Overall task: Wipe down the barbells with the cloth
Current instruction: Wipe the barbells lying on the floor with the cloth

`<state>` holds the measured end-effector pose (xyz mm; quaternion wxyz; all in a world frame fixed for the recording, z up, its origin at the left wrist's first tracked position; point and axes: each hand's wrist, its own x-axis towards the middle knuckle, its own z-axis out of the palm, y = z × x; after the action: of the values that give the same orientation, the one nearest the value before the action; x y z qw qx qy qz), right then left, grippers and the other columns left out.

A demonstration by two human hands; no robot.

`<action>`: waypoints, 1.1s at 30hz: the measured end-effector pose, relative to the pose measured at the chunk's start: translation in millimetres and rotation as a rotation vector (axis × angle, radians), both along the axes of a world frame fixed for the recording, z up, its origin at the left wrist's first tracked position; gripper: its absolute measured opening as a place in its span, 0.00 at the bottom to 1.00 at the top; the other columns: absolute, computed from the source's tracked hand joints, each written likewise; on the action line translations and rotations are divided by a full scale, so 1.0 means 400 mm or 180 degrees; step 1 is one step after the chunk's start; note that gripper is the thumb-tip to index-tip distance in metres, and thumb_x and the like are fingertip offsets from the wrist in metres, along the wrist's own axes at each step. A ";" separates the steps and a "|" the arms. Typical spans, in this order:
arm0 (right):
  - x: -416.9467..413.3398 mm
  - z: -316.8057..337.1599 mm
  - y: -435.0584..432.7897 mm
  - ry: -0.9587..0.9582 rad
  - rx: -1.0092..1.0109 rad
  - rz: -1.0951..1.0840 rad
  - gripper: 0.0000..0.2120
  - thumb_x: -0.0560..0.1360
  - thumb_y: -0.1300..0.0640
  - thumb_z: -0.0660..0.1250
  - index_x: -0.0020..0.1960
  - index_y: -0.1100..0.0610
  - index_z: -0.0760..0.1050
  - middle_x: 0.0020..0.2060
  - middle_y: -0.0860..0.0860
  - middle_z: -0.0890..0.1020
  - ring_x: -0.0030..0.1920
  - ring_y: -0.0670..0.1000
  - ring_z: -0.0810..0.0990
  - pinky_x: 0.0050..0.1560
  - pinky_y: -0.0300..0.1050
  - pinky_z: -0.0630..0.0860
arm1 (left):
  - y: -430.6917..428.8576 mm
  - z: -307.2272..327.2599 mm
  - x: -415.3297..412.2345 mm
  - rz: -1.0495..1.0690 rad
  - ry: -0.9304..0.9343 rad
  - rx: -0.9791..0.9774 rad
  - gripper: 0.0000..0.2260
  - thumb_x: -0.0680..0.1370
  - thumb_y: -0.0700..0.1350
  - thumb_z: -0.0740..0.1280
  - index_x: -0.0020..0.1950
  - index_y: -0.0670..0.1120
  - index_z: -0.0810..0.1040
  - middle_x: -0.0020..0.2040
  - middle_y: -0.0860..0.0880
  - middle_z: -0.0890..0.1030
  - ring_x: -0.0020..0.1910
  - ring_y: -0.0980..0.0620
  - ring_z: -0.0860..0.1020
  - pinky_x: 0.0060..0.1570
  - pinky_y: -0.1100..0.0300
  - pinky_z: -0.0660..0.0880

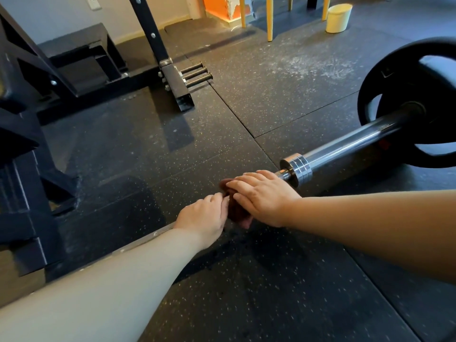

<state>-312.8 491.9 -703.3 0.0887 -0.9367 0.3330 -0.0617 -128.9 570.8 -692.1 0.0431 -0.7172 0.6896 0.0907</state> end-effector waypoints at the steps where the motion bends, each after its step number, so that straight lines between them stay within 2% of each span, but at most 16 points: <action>1: -0.010 -0.007 -0.002 -0.0044 -0.0079 -0.0154 0.24 0.86 0.43 0.45 0.78 0.48 0.64 0.74 0.48 0.71 0.76 0.52 0.66 0.77 0.50 0.56 | -0.001 -0.001 -0.001 -0.0028 -0.0036 -0.0008 0.19 0.86 0.56 0.45 0.64 0.50 0.71 0.59 0.50 0.79 0.53 0.48 0.80 0.46 0.51 0.74; 4: -0.007 -0.027 0.018 -0.0161 -0.0084 -0.0541 0.24 0.85 0.45 0.45 0.77 0.50 0.64 0.77 0.50 0.68 0.77 0.53 0.63 0.80 0.53 0.49 | 0.000 0.001 -0.005 -0.0068 -0.0120 0.0006 0.21 0.87 0.56 0.45 0.71 0.49 0.69 0.62 0.50 0.78 0.55 0.49 0.80 0.45 0.54 0.75; 7: 0.032 -0.029 0.045 -0.0183 0.0112 -0.0339 0.23 0.86 0.47 0.48 0.78 0.49 0.63 0.79 0.49 0.64 0.79 0.52 0.59 0.80 0.53 0.41 | 0.003 0.004 -0.004 -0.0038 -0.0056 0.0027 0.20 0.86 0.56 0.45 0.68 0.49 0.70 0.62 0.50 0.79 0.57 0.48 0.80 0.51 0.49 0.78; 9: 0.038 -0.017 0.042 -0.0118 0.0136 -0.0012 0.23 0.86 0.46 0.48 0.79 0.49 0.63 0.78 0.48 0.65 0.78 0.52 0.61 0.80 0.53 0.46 | 0.004 0.003 0.000 -0.0022 -0.0025 0.0047 0.19 0.86 0.56 0.45 0.65 0.50 0.71 0.61 0.49 0.79 0.56 0.46 0.80 0.52 0.47 0.77; 11: 0.018 -0.007 0.021 0.0054 0.0025 0.0175 0.23 0.86 0.44 0.47 0.78 0.49 0.63 0.74 0.49 0.70 0.75 0.53 0.67 0.79 0.53 0.55 | 0.004 0.003 0.004 -0.0052 0.0003 0.0026 0.19 0.86 0.56 0.45 0.63 0.50 0.71 0.59 0.49 0.80 0.55 0.46 0.80 0.50 0.49 0.76; 13: -0.012 -0.006 -0.003 0.0175 -0.0090 0.0081 0.24 0.85 0.43 0.45 0.76 0.48 0.64 0.69 0.50 0.74 0.71 0.54 0.70 0.77 0.53 0.59 | 0.003 0.002 0.008 -0.0097 0.0024 -0.0009 0.20 0.86 0.56 0.45 0.65 0.50 0.71 0.59 0.50 0.79 0.53 0.48 0.80 0.46 0.51 0.75; 16: -0.040 -0.018 -0.018 0.0127 -0.0164 -0.0366 0.25 0.83 0.42 0.42 0.72 0.48 0.67 0.64 0.49 0.77 0.66 0.55 0.74 0.76 0.55 0.59 | -0.003 0.003 0.007 -0.0122 -0.0043 0.0013 0.21 0.87 0.56 0.45 0.71 0.49 0.68 0.61 0.50 0.78 0.51 0.51 0.79 0.45 0.53 0.79; 19: -0.019 -0.027 0.002 -0.0012 -0.0046 -0.0707 0.22 0.85 0.45 0.44 0.70 0.49 0.69 0.66 0.49 0.76 0.68 0.54 0.72 0.79 0.56 0.53 | -0.005 0.004 -0.001 -0.0125 -0.0040 0.0020 0.21 0.86 0.56 0.46 0.73 0.49 0.67 0.62 0.50 0.78 0.52 0.51 0.80 0.46 0.53 0.81; 21: -0.004 -0.021 0.012 -0.0092 0.0105 -0.0652 0.20 0.86 0.46 0.46 0.72 0.50 0.68 0.67 0.49 0.75 0.70 0.54 0.70 0.80 0.56 0.49 | -0.002 0.005 -0.002 -0.0107 -0.0034 0.0009 0.21 0.86 0.56 0.46 0.73 0.49 0.67 0.63 0.50 0.78 0.54 0.51 0.80 0.49 0.51 0.81; 24: -0.030 -0.003 -0.009 0.0071 0.0159 -0.0332 0.21 0.86 0.44 0.46 0.73 0.49 0.66 0.65 0.49 0.76 0.67 0.54 0.73 0.76 0.54 0.59 | 0.003 0.009 0.002 -0.0138 -0.0039 0.0024 0.21 0.86 0.56 0.45 0.73 0.49 0.67 0.62 0.50 0.78 0.52 0.51 0.80 0.47 0.52 0.81; 26: -0.055 -0.004 -0.028 0.0026 0.0168 -0.0500 0.20 0.85 0.44 0.46 0.70 0.49 0.67 0.63 0.50 0.77 0.65 0.55 0.74 0.73 0.53 0.62 | 0.005 0.012 0.006 -0.0146 -0.0028 0.0056 0.21 0.86 0.56 0.45 0.72 0.49 0.67 0.61 0.50 0.78 0.51 0.52 0.79 0.46 0.53 0.81; 28: -0.058 -0.013 -0.030 -0.0123 0.0229 -0.0718 0.18 0.85 0.46 0.47 0.68 0.50 0.68 0.64 0.51 0.76 0.67 0.56 0.72 0.76 0.54 0.58 | 0.005 0.011 0.007 -0.0138 -0.0040 0.0073 0.21 0.86 0.57 0.45 0.72 0.49 0.67 0.61 0.50 0.78 0.50 0.52 0.79 0.45 0.53 0.81; 30: -0.037 -0.016 -0.016 -0.0210 0.0303 -0.0837 0.17 0.86 0.48 0.48 0.68 0.50 0.69 0.65 0.51 0.75 0.69 0.56 0.70 0.79 0.54 0.50 | 0.004 0.010 0.004 -0.0115 -0.0052 0.0072 0.21 0.86 0.57 0.45 0.71 0.50 0.67 0.61 0.51 0.78 0.50 0.53 0.79 0.45 0.54 0.81; 33: -0.010 -0.011 0.016 -0.0160 0.0257 -0.0663 0.20 0.86 0.48 0.48 0.73 0.53 0.67 0.70 0.53 0.73 0.72 0.56 0.67 0.81 0.56 0.45 | 0.001 0.011 -0.004 -0.0066 -0.0056 0.0096 0.21 0.86 0.57 0.45 0.72 0.50 0.67 0.62 0.51 0.78 0.53 0.51 0.79 0.50 0.50 0.81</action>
<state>-316.9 498.1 -707.8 0.1278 -0.8909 0.4284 -0.0806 -130.7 571.2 -687.6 0.0609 -0.7101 0.6951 0.0943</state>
